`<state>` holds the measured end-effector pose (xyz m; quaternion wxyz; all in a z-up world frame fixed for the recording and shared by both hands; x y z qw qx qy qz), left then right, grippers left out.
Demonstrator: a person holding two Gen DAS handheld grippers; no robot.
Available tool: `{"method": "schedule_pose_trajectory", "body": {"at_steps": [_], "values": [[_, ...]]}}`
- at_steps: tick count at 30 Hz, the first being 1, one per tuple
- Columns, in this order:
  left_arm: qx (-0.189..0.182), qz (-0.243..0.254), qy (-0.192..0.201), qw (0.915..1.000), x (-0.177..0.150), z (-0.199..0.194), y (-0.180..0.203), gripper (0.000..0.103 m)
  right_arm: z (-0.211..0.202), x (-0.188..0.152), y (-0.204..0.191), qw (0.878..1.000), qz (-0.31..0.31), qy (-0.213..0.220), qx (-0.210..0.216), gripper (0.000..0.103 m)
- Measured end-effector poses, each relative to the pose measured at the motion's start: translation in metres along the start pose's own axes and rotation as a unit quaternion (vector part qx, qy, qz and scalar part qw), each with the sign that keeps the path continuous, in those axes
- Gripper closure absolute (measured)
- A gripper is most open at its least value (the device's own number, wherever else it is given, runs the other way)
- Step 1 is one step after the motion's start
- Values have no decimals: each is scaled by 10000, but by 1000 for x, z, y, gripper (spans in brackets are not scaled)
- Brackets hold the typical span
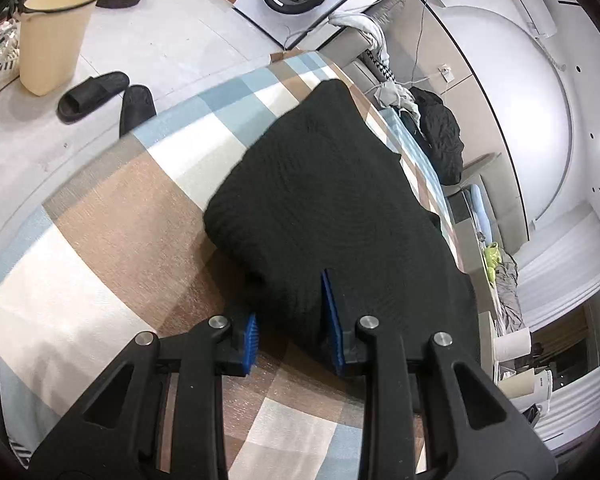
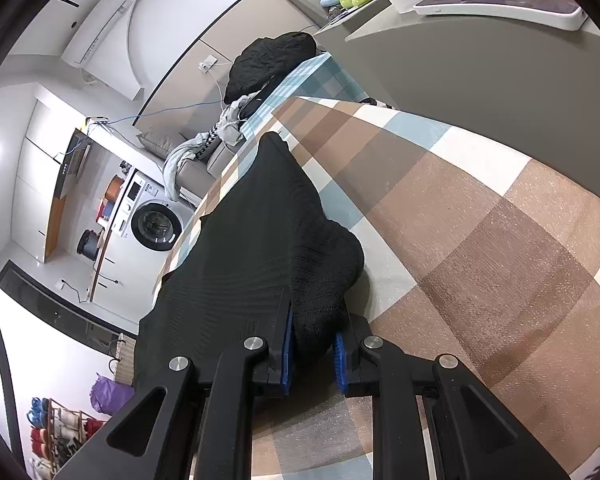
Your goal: Fold small clothes
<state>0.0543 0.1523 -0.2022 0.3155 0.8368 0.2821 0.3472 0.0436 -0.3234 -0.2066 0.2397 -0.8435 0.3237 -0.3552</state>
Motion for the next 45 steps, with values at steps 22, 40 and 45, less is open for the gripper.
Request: {"method": "schedule_pose_trajectory", "body": {"at_steps": [22, 40, 45], "values": [[306, 307, 216, 9988, 15, -9, -14, 61, -47, 8, 14, 9970, -452, 374, -503, 59], [570, 1597, 487, 9843, 20, 2, 34, 95, 15, -68, -128, 9656, -2470, -712, 400, 59], [521, 1775, 524, 9813, 17, -6, 49, 95, 26, -90, -145, 9507, -2915, -952, 467, 56]]}}
Point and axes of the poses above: each gripper's, at about its wrist camera, not at the fingertips, and z roughly the way its jaws point, y to its right, x to its top, the point moved 6 cm from there along z, roughly the way its jaws point, and after that the axes turned 6 degrees about -x, right-handed, at the moved point
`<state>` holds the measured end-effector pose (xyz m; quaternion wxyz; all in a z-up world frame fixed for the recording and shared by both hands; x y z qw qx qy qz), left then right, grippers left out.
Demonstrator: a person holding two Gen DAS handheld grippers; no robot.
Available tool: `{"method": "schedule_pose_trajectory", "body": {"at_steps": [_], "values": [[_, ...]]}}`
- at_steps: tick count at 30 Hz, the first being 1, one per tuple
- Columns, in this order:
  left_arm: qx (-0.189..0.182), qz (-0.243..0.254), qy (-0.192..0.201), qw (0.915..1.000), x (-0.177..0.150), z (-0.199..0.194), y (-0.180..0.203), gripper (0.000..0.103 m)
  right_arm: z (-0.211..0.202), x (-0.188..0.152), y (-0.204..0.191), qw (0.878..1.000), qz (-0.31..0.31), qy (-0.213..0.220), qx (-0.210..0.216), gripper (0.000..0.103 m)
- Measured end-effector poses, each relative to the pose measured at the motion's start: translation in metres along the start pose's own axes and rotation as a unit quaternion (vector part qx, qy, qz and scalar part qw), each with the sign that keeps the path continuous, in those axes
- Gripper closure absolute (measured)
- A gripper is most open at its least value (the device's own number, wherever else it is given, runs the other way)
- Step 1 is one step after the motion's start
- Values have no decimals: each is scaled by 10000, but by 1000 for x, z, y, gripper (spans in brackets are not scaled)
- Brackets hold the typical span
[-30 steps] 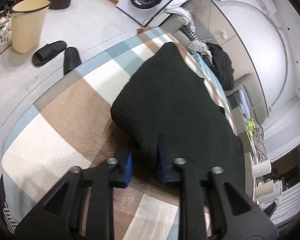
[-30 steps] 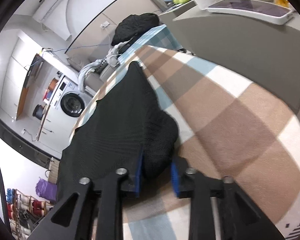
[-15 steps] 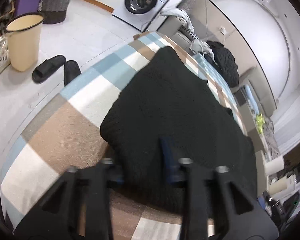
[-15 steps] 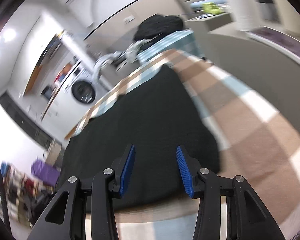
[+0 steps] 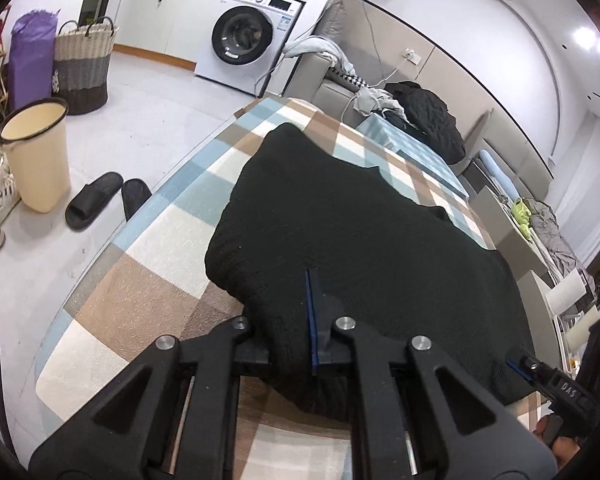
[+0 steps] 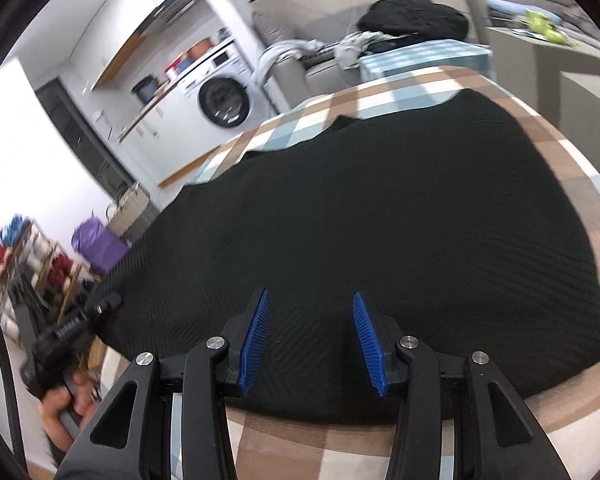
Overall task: Fold small clothes
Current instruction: 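Release the folded sweater with both grippers and pull them back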
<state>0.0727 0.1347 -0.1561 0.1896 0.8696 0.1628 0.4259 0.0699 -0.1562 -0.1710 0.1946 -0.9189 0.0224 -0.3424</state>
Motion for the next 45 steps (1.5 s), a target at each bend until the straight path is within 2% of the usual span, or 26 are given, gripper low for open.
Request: {"method": "schedule_pose_trajectory", "body": {"at_steps": [4, 8, 11, 14, 19, 22, 24, 27, 28, 30, 32, 35, 38, 41, 43, 45], "values": [[-13, 79, 56, 10000, 3, -8, 8, 96, 10, -4, -11, 9994, -302, -124, 87, 45], [-51, 174, 98, 9998, 9, -11, 18, 96, 17, -3, -9, 9991, -313, -274, 78, 45], [-94, 525, 128, 9985, 13, -11, 41, 96, 18, -3, -2, 9992, -263, -301, 100, 45], [-307, 974, 115, 9947, 15, -7, 79, 97, 13, -2, 6, 9995, -175, -242, 119, 45], [-933, 1912, -163, 9770, -4, 4, 161, 97, 6, -4, 30, 9998, 98, -165, 73, 45], [-1370, 2328, -693, 9603, -38, 20, 202, 98, 2, -5, 42, 9997, 194, -136, 5, 45], [-1576, 2483, -1058, 9499, -64, 34, 218, 98, -3, -5, 52, 9996, 266, -76, -41, 45], [-1568, 2730, -1616, 9353, -96, 45, 225, 95, -7, -4, 62, 9993, 352, -55, -95, 45], [-1583, 2772, -1686, 9326, -101, 45, 224, 93, -8, -3, 66, 9992, 384, -45, -118, 45], [-1722, 2794, -1700, 9292, -108, 41, 217, 80, -11, -2, 70, 9990, 416, -22, -165, 45], [-1835, 2717, -1689, 9295, -107, 32, 212, 57, -13, -1, 72, 9990, 420, -10, -155, 45], [-1921, 2487, -1481, 9377, -92, 10, 195, 38, -15, 0, 72, 9990, 455, -24, -36, 45], [-1805, 2352, -1145, 9481, -69, -10, 176, 35, -16, 0, 69, 9987, 476, -60, 144, 45], [-1531, 2200, -873, 9594, -47, -17, 149, 34, -14, 2, 58, 9977, 524, -91, 419, 45], [-1325, 2060, -856, 9658, -39, -12, 133, 34, -11, 2, 50, 9980, 476, -136, 395, 45], [-1195, 1943, -886, 9696, -33, -6, 120, 34, -8, 4, 39, 9973, 447, -181, 549, 45]]}}
Point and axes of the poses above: each gripper's, at about its wrist camera, not at the fingertips, and z roughly the way its jaws point, y to its right, x to its top, the point moved 6 cm from there along z, roughly the way its jaws point, and after that the axes turned 6 degrees about -x, right-handed, at the moved point
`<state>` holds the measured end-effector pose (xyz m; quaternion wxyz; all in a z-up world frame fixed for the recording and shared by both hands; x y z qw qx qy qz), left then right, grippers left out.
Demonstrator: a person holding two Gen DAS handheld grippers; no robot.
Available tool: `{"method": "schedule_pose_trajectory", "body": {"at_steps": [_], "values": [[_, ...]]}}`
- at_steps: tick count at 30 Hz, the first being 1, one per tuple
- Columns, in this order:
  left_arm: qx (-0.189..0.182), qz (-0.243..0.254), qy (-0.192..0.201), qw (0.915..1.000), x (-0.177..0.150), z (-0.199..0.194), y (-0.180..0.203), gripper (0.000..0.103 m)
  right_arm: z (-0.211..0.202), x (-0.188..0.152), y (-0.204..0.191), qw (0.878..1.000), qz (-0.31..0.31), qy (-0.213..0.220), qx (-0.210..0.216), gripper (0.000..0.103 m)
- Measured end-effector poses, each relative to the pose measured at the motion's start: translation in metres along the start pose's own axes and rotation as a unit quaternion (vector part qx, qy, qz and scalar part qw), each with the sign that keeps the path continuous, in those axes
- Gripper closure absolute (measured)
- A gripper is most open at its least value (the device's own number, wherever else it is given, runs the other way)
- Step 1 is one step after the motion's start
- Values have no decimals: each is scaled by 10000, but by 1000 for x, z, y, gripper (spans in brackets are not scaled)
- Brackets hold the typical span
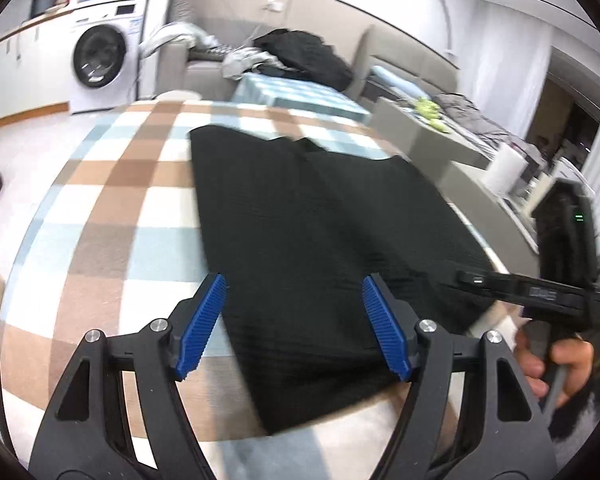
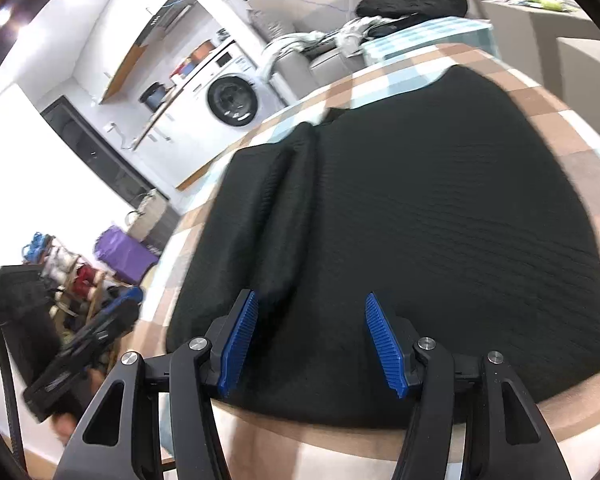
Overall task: Fold small clothes
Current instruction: 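Pinch the black sweater's side edge with the right gripper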
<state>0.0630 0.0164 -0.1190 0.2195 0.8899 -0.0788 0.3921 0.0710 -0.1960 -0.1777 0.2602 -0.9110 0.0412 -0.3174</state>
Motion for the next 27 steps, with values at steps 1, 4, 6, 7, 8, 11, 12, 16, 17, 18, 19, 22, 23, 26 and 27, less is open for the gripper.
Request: {"method": "schedule_pose_trajectory", "body": {"at_steps": [1, 4, 6, 7, 8, 11, 12, 16, 17, 18, 19, 22, 23, 26, 27], "values": [[37, -88, -37, 9999, 0, 2, -9, 34, 2, 0, -6, 10000, -24, -27, 70, 45], [121, -201, -183, 9996, -5, 6, -23, 34, 12, 2, -21, 9993, 7, -163, 332, 45], [182, -207, -159, 9995, -5, 7, -27, 34, 20, 3, -26, 9988, 74, -256, 412, 45], [242, -190, -155, 9994, -5, 6, -29, 34, 25, 2, -28, 9987, 55, -329, 377, 45], [250, -185, -159, 9994, -5, 6, -29, 34, 30, 3, -28, 9988, 84, -349, 323, 47], [249, -258, -58, 9993, 0, 6, -32, 34, 43, 1, -30, 9983, 120, -484, 310, 73], [240, -259, -81, 9993, -1, 6, -33, 34, 47, 0, -30, 9984, 86, -504, 244, 84], [236, -255, -27, 9994, 2, 6, -30, 34, 32, 0, -42, 9977, 173, -318, 569, 95], [226, -285, -51, 9993, 2, 6, -30, 34, 24, 1, -45, 9972, 181, -241, 691, 95], [193, -291, -31, 9994, 2, 5, -28, 34, 18, 3, -46, 9962, 261, -211, 799, 95], [178, -285, -6, 9994, 3, 6, -27, 34, 12, 3, -46, 9948, 379, -182, 931, 95], [115, -183, -113, 9997, 1, 13, -20, 34, 5, -6, -38, 9943, 524, -293, 882, 95], [124, -141, -143, 9997, 0, 15, -18, 34, 10, -12, -32, 9960, 468, -372, 660, 95], [92, -20, -282, 9996, -6, 22, -11, 34, 28, -24, -9, 9966, 482, -612, 266, 95], [68, 24, -330, 9994, -8, 24, -10, 34, 32, -25, -5, 9965, 484, -649, 187, 95]]}}
Point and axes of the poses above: each gripper's, at about its wrist camera, not at the fingertips, and z roughly the way its jaws point, y to its right, x to its top, the point moved 6 cm from there along z, roughly the way its jaws point, and after that the axes turned 6 degrees about -x, right-handed, at the moved point
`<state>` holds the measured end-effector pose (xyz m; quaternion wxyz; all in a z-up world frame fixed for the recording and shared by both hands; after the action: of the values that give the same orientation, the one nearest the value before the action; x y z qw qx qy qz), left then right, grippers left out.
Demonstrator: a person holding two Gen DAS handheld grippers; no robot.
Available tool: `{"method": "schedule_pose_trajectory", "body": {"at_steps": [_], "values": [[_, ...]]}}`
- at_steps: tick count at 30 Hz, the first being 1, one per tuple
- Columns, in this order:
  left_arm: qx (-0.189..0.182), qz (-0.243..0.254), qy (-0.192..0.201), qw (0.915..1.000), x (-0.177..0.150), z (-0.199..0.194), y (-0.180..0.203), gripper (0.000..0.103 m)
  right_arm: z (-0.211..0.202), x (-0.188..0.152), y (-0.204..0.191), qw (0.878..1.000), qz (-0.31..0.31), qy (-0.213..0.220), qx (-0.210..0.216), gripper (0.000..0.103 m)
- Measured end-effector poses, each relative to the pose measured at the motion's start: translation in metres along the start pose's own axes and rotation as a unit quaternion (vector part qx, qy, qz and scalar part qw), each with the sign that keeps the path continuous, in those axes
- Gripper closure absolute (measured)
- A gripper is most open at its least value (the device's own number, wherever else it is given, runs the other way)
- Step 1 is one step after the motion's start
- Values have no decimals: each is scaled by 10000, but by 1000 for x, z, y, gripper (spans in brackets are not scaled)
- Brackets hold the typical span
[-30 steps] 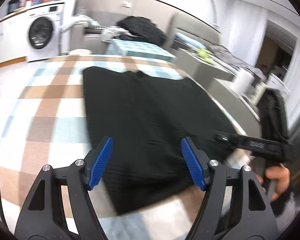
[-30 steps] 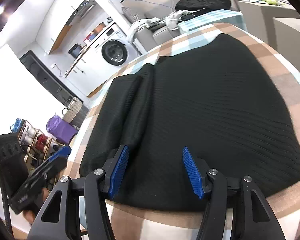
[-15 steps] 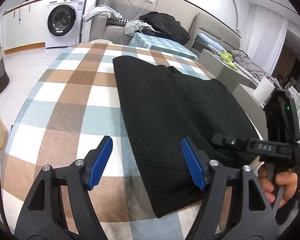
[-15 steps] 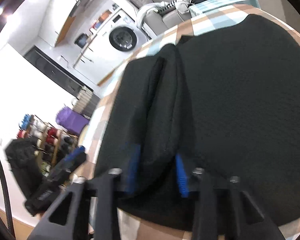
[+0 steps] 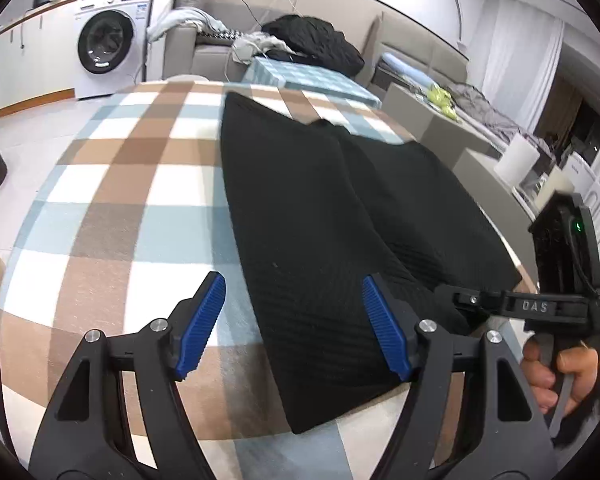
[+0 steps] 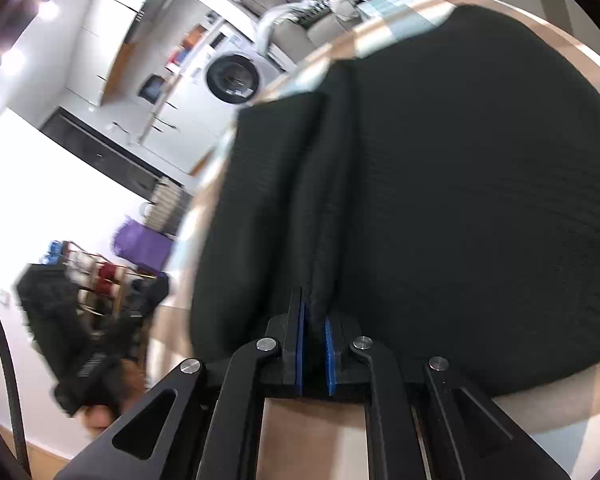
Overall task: Fold small clothes
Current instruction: 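Pinch the black sweater's side edge with the right gripper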
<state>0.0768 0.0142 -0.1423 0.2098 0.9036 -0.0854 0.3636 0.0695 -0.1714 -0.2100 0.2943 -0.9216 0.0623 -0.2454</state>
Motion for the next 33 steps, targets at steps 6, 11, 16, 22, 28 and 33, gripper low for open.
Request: {"method": "schedule_pose_trajectory", "body": {"at_steps": [6, 11, 16, 22, 28, 33], "values": [[-8, 89, -173, 9998, -9, 9, 2, 34, -12, 6, -4, 9994, -245, 193, 161, 77], [23, 79, -150, 9999, -8, 8, -1, 34, -3, 10, -10, 9990, -364, 175, 168, 87], [13, 18, -52, 10000, -5, 0, -4, 34, -28, 13, -24, 9961, -537, 594, 370, 98], [-37, 56, -229, 9997, -11, 9, 0, 34, -11, -3, -2, 9984, -455, 224, -241, 98], [-80, 240, -360, 9990, -18, 17, 10, 34, -24, 1, -9, 9939, -791, 482, -599, 87], [78, 537, -446, 9975, -23, 22, 18, 34, -38, 4, -32, 9934, -952, 614, -188, 68]]}}
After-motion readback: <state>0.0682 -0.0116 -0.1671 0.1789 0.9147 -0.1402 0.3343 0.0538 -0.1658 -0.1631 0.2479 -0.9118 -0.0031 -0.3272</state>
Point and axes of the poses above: each gripper's, at about its wrist camera, not at the fingertips, and z roughly the way its jaws point, y to its right, x to its top, the point moved 6 cm from there along z, roughly the way its jaws point, and after that the axes turned 6 degrees about -x, right-handed, at the moved point
